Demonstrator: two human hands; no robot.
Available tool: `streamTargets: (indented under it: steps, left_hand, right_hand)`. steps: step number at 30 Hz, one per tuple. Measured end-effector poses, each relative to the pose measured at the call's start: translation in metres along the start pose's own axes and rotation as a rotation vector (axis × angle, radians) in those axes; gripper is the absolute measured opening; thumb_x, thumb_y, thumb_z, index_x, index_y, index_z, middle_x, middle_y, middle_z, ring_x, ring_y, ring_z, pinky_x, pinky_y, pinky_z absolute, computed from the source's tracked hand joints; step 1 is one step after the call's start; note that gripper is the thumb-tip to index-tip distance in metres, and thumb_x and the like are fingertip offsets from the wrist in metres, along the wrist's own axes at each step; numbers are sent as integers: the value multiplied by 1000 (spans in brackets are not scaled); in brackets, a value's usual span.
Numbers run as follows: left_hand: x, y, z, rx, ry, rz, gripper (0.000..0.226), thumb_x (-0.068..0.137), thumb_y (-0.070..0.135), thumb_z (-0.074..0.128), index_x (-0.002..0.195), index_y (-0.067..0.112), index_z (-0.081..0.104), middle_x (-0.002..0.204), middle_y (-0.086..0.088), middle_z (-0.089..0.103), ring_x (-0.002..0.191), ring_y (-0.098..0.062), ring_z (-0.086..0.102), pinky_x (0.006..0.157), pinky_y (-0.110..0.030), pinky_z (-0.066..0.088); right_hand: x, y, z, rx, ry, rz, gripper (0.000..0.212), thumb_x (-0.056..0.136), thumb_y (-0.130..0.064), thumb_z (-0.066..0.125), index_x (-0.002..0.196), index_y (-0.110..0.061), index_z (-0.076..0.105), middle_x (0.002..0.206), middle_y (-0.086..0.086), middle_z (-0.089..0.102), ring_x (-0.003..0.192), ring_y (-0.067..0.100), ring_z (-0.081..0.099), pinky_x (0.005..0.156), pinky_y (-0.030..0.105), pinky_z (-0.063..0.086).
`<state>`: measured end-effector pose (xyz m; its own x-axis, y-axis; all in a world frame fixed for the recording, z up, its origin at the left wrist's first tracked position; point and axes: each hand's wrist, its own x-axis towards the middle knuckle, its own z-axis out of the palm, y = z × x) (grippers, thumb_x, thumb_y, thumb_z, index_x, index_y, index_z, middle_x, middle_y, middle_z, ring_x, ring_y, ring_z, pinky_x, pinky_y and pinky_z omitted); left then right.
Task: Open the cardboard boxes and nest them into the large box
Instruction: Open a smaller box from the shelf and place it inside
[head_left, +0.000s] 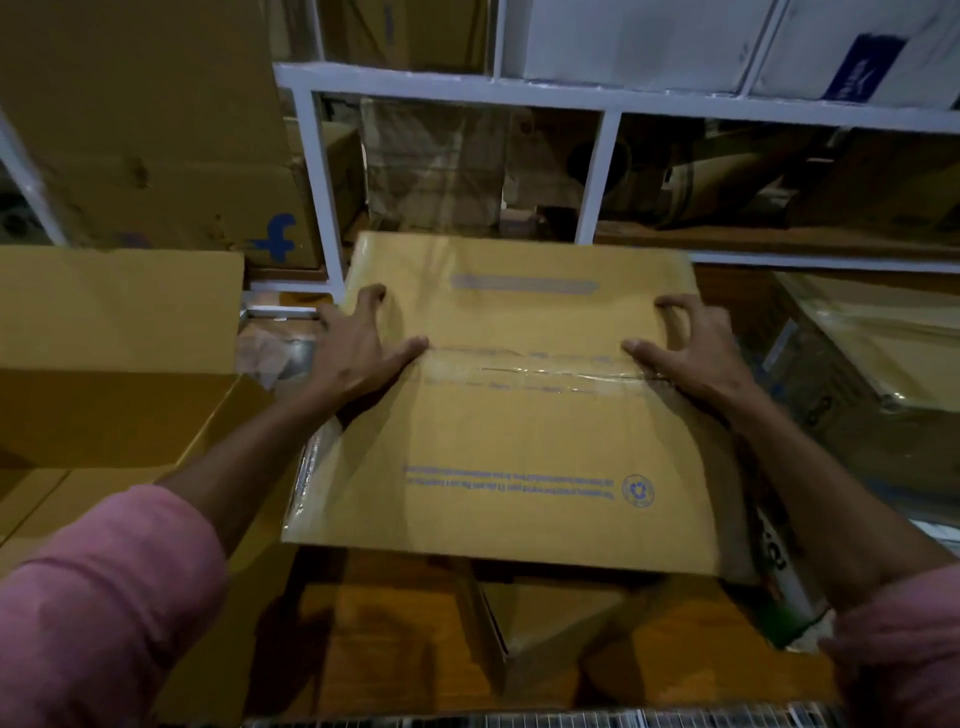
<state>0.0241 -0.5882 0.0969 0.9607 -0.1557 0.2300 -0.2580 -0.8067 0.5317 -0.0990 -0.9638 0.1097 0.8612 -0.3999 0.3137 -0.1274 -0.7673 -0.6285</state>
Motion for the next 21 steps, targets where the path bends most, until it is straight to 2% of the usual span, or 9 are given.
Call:
streamTargets:
  steps: [3, 5, 7, 10, 13, 15, 17, 19, 21]
  left_hand:
    - [-8, 18, -27, -106, 231, 131, 87, 76, 61, 76, 141, 30, 27, 133, -20, 29, 122, -45, 39, 99, -54, 43]
    - [-16, 21, -33, -153, 280, 154, 83, 76, 55, 80, 136, 26, 29, 135, -19, 26, 125, -44, 36, 103, -57, 42]
    - [-25, 19, -31, -160, 276, 140, 76, 81, 48, 80, 133, 23, 31, 139, -20, 22, 131, -45, 30, 109, -59, 37]
    - [-36, 7, -22, -165, 315, 164, 71, 82, 48, 78, 126, 26, 27, 143, -17, 17, 137, -43, 25, 110, -60, 39]
    - [-37, -3, -29, -225, 423, 225, 86, 78, 53, 78, 137, 23, 22, 154, -17, 9, 142, -42, 21, 109, -58, 41]
    - [-34, -4, -43, -245, 482, 285, 104, 76, 54, 79, 151, 21, 15, 162, -17, 2, 147, -40, 18, 110, -55, 39]
    - [-31, -1, -61, -192, 471, 295, 118, 73, 47, 86, 158, 26, 7, 165, -16, -3, 149, -39, 18, 107, -55, 40]
    - [-25, -1, -76, -50, 371, 298, 123, 69, 42, 91, 159, 33, 8, 166, -12, -2, 147, -43, 19, 108, -59, 39]
    - [-26, -2, -85, 63, 275, 321, 114, 66, 35, 94, 155, 33, 22, 162, -7, 8, 138, -46, 27, 109, -62, 40]
  right_hand:
    - [-3, -29, -19, 93, 162, -77, 74, 73, -39, 89, 132, -29, 44, 141, 10, 30, 118, 21, 39, 96, 32, 39]
    - [-9, -37, -23, 98, 223, -81, 76, 72, -31, 91, 129, -19, 44, 138, 13, 31, 116, 19, 39, 96, 28, 39]
    - [-17, -33, -19, 103, 268, -50, 75, 71, -31, 92, 126, -13, 43, 133, 14, 32, 111, 20, 43, 98, 32, 45]
    - [-34, -22, -8, 81, 286, -14, 69, 71, -37, 91, 114, -12, 43, 125, 10, 35, 105, 22, 48, 96, 46, 53]
    - [-42, -26, -4, 75, 305, -31, 74, 71, -41, 90, 117, -15, 38, 128, 11, 35, 112, 25, 47, 93, 51, 54]
    - [-43, -36, -8, 74, 339, -84, 88, 69, -39, 91, 131, -16, 32, 138, 14, 29, 126, 31, 41, 100, 50, 51]
    - [-41, -46, -17, 28, 325, -163, 112, 68, -34, 93, 150, -23, 17, 153, 16, 15, 140, 37, 28, 105, 48, 42]
    - [-40, -52, -26, -68, 262, -208, 130, 67, -30, 94, 156, -37, 1, 163, 12, -4, 146, 43, 21, 108, 55, 38]
    - [-42, -57, -33, -145, 192, -203, 125, 69, -26, 93, 153, -49, 4, 165, 3, -9, 143, 48, 28, 109, 64, 39]
